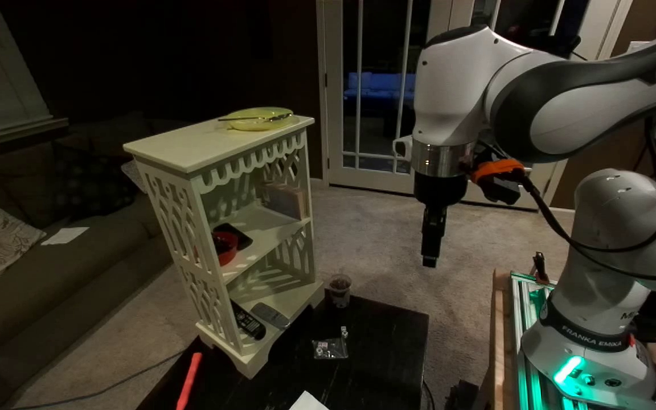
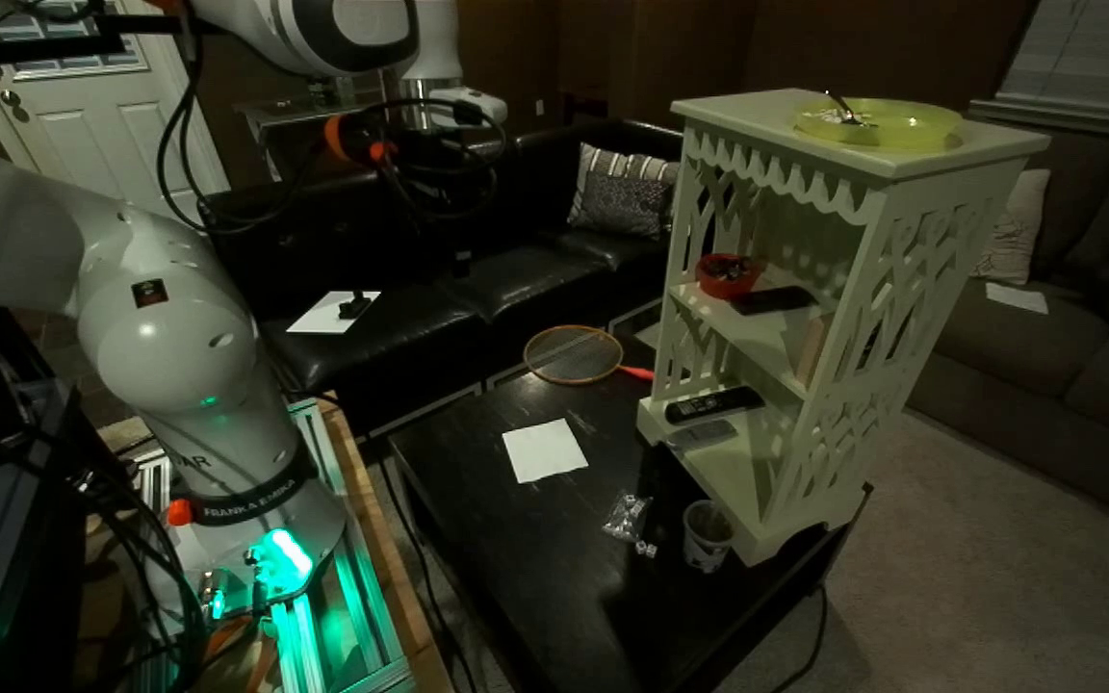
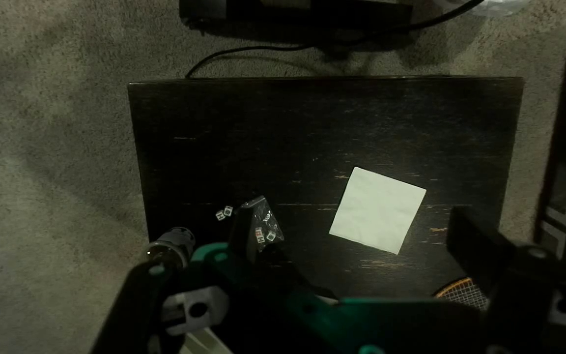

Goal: Put the grey remote control on top of the shelf.

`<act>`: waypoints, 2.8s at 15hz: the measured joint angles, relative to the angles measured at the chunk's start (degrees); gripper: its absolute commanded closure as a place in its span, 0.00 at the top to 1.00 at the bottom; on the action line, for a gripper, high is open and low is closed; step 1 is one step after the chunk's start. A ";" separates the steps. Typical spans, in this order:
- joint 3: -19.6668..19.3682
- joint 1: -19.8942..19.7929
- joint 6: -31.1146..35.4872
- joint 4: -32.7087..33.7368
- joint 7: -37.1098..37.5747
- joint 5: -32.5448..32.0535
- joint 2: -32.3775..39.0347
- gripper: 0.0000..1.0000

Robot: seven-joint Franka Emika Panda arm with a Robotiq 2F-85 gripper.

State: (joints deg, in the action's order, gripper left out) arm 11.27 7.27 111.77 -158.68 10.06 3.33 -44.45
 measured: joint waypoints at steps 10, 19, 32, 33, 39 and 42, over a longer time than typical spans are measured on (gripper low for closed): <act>0.00 0.00 0.00 0.00 0.00 0.00 0.00 1.00; 0.00 0.00 0.00 0.00 0.00 0.00 0.00 1.00; 0.06 -4.80 20.17 0.53 6.25 -0.32 14.73 1.00; 0.24 -5.24 21.90 0.45 7.45 -0.57 17.40 1.00; 1.33 -6.26 24.82 1.32 13.36 -3.39 31.69 1.00; 1.33 -6.27 24.62 2.07 13.51 -3.46 33.02 1.00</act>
State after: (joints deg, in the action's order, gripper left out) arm 12.60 1.00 136.39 -156.60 23.57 -0.12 -11.43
